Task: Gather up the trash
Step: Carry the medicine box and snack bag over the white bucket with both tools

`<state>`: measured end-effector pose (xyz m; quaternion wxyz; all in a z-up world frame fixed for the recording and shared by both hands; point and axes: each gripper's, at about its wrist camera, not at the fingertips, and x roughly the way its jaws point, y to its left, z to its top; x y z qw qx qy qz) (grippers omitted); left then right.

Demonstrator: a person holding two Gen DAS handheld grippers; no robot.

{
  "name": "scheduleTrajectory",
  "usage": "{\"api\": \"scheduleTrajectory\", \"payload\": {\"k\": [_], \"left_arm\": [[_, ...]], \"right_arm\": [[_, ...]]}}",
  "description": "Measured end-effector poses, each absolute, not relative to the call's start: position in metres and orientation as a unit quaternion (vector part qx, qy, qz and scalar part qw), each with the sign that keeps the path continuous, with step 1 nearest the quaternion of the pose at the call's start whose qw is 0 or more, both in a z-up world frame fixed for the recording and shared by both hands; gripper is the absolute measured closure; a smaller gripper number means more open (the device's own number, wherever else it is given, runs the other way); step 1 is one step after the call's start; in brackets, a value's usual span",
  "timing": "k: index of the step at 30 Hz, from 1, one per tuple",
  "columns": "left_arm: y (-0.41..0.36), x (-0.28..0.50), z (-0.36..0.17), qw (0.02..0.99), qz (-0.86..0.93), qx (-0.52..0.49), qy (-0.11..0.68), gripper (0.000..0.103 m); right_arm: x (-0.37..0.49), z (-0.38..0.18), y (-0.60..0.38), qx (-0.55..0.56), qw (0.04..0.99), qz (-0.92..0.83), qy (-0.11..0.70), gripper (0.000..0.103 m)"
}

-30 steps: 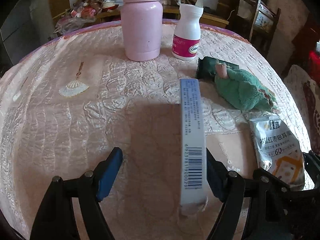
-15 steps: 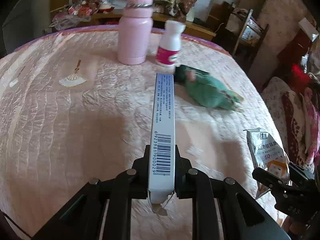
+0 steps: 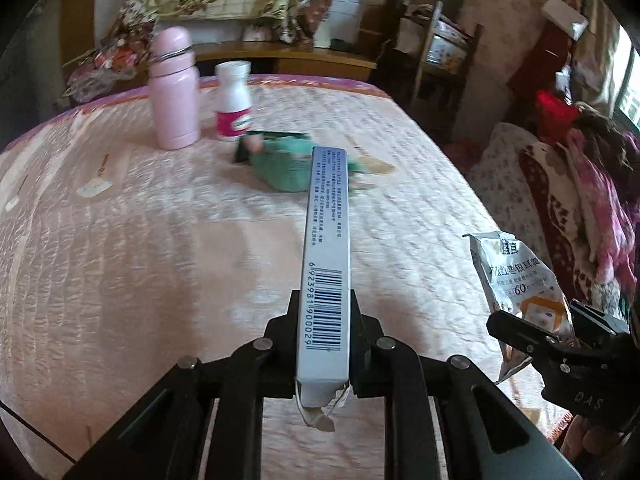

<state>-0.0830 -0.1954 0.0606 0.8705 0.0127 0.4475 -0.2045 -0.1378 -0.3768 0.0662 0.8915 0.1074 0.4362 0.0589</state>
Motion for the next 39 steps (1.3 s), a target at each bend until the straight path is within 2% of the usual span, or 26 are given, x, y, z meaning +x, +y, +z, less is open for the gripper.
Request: {"api": "scheduleTrajectory", "payload": {"k": [14,39], "left_arm": [[-0.288,-0.119,0.069,0.857,-0.272,0.052,0.435,0.084],[-0.431,-0.163,0.049,0.806,-0.372,0.102,0.449,0.084]], "right_arm": [[-0.188,0.07,-0.46,0.153,0.896,-0.006,0.417,0.045],[-0.261,0.052,-0.583,0.234,0.88,-0.12,0.396,0.045]]}}
